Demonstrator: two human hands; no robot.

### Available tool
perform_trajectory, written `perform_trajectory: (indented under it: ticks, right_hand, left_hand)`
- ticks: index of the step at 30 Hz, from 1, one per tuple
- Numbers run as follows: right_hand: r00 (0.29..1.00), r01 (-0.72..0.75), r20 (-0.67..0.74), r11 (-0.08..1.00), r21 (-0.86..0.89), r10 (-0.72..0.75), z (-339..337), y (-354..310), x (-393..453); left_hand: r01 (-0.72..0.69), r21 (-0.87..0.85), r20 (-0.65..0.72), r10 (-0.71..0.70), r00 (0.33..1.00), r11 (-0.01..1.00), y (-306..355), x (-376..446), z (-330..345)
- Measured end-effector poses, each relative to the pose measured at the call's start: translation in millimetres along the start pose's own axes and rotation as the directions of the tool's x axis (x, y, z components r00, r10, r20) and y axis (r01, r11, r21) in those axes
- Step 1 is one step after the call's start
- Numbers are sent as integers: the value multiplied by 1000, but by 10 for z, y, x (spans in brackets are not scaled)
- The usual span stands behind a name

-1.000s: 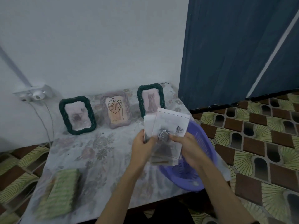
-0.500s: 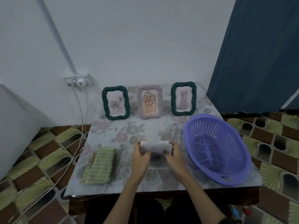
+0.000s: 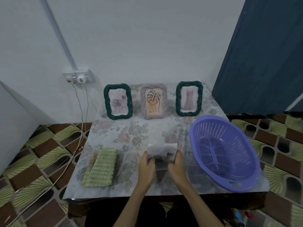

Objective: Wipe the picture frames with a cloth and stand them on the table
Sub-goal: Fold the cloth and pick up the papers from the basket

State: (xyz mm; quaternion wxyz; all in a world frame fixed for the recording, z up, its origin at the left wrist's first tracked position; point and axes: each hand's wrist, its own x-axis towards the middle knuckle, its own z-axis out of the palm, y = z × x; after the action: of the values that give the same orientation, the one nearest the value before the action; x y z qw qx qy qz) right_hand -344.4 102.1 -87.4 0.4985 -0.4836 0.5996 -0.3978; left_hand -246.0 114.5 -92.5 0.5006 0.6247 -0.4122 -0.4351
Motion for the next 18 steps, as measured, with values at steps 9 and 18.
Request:
perform_trajectory:
  ticks: [9,18]
  right_hand:
    - [999,-43,-13,997,-65,42,81,135,-83]
    - [882,267,-331,934,-236,-336,-535,-361,22]
  left_hand:
    - [-32,34,-114,36,993,999,-157,-65,21]
    - [-86,-1,-50,86,995,996,428,69,465]
